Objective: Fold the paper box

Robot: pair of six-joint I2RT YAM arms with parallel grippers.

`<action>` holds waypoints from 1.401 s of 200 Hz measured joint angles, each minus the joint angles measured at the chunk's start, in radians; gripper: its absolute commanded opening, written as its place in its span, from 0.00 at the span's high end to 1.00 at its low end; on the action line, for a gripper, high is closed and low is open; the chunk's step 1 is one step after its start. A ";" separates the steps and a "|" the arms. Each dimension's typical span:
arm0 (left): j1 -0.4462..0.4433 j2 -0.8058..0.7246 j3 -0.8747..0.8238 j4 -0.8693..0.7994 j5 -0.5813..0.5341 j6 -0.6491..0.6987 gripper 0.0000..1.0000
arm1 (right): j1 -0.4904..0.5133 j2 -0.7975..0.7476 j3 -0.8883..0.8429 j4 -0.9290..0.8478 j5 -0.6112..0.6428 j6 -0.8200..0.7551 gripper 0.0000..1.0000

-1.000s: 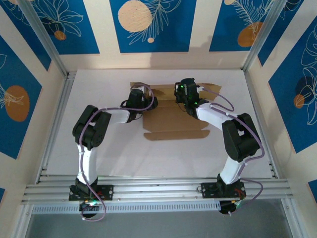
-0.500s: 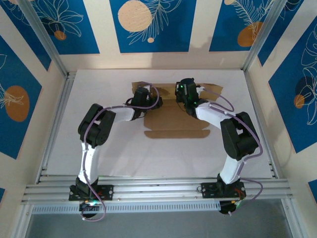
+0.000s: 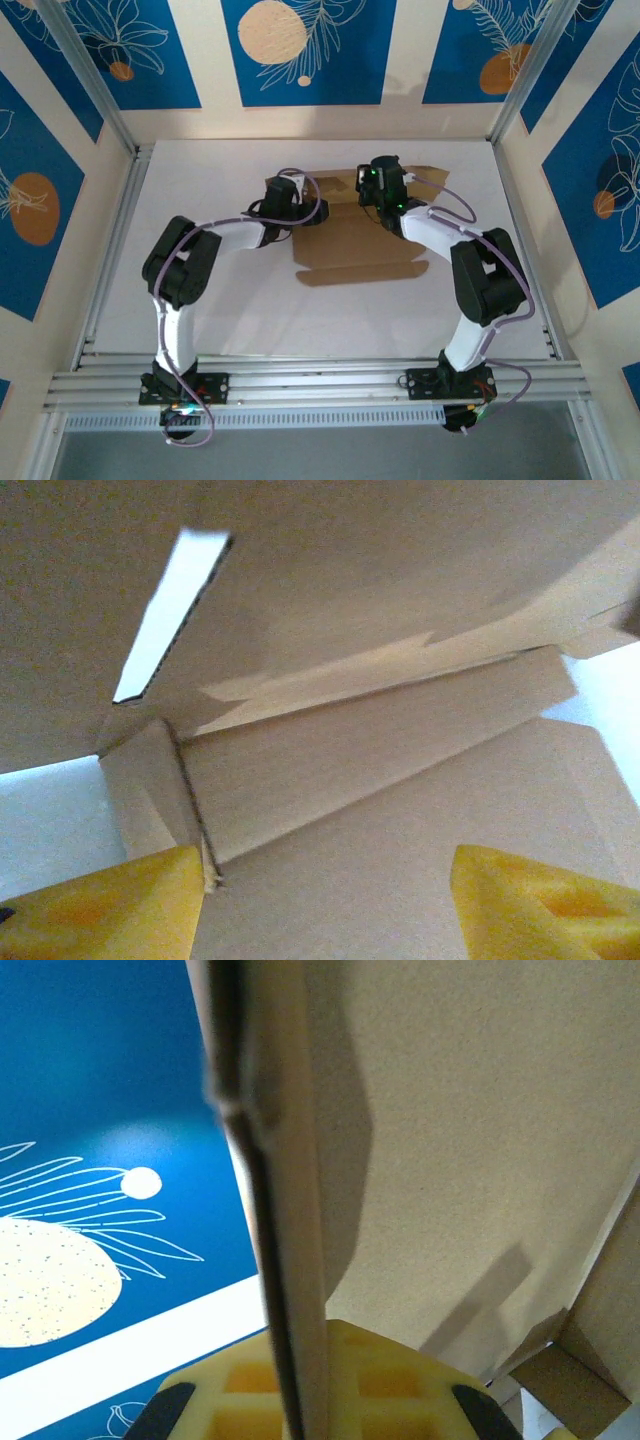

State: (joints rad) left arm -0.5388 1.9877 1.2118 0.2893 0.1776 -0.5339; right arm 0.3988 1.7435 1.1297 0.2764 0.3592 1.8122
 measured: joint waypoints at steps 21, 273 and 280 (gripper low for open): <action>0.006 -0.053 -0.020 -0.012 0.013 0.026 0.33 | -0.012 -0.006 -0.005 -0.004 -0.021 -0.004 1.00; 0.287 -0.129 -0.029 -0.272 0.172 0.153 0.46 | -0.058 -0.004 -0.002 -0.023 -0.208 -0.093 1.00; 0.283 -0.129 -0.039 -0.254 0.197 0.136 0.46 | -0.058 -0.004 -0.002 -0.021 -0.207 -0.090 1.00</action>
State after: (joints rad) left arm -0.2562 1.8587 1.1732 0.0349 0.3744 -0.3977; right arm 0.3405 1.7393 1.1278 0.2550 0.1520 1.7218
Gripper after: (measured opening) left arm 0.539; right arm 0.074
